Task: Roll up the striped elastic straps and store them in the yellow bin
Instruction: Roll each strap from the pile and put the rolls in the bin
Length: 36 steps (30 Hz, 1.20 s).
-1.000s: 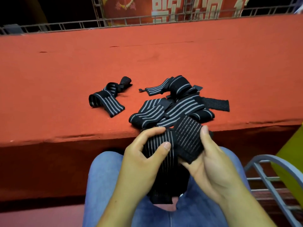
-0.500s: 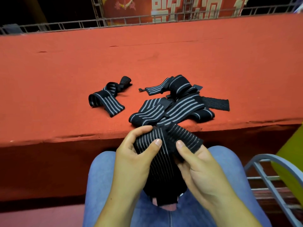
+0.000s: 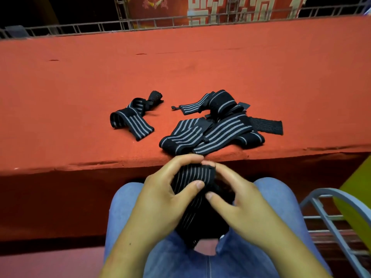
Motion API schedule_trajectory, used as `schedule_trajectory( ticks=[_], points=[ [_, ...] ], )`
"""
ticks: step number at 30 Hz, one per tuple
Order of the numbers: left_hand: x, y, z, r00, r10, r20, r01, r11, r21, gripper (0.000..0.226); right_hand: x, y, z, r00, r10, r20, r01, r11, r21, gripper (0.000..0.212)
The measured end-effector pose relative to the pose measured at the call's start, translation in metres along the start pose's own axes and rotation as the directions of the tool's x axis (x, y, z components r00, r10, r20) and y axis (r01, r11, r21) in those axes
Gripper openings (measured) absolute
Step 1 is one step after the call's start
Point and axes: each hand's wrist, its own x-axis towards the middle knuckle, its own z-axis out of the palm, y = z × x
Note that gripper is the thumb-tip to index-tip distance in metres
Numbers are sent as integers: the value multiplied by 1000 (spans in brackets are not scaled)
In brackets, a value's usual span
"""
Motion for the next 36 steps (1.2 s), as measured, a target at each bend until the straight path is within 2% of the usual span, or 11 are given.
schedule_trajectory(
  ticks=[3,6,9,12,14,17,20,28,31,33,36],
  points=[
    [-1,-2,-5,1000,-18,-8,18,999,-42,44,-1,0,-1,999,32,27,-31,999,-38,42],
    [-2,-2,-11,1000,-25,0,25,998,-56,44,0,-7,-4,989,44,139,-72,976,207,33],
    [-2,2,-12,999,-8,38,11,997,-77,47,2,-14,-4,974,81,211,-156,916,370,36],
    [-2,4,-11,997,-2,80,10,996,-89,50,3,-15,-4,965,106,240,-199,892,406,33],
    [-2,4,-11,995,0,99,9,996,-87,50,2,-14,-4,965,109,240,-212,863,459,18],
    [-3,2,-11,996,5,92,3,996,-87,49,0,-12,-6,961,147,233,-254,806,535,13],
    [-3,-1,-11,997,-15,76,22,995,-100,47,0,-13,-10,957,135,257,-250,834,492,12],
    [-3,-7,-3,995,-99,3,98,981,-167,44,2,1,-9,980,159,116,-188,927,323,20],
    [-2,-6,0,995,-81,-62,70,983,-171,41,4,8,-6,986,164,7,-160,951,264,21],
    [0,-7,-4,986,-80,-146,50,979,-200,38,6,14,-8,973,215,-83,-174,921,348,24],
    [2,-8,-9,974,-93,-208,41,970,-241,35,6,17,-13,943,316,-100,-229,840,493,21]
  ],
)
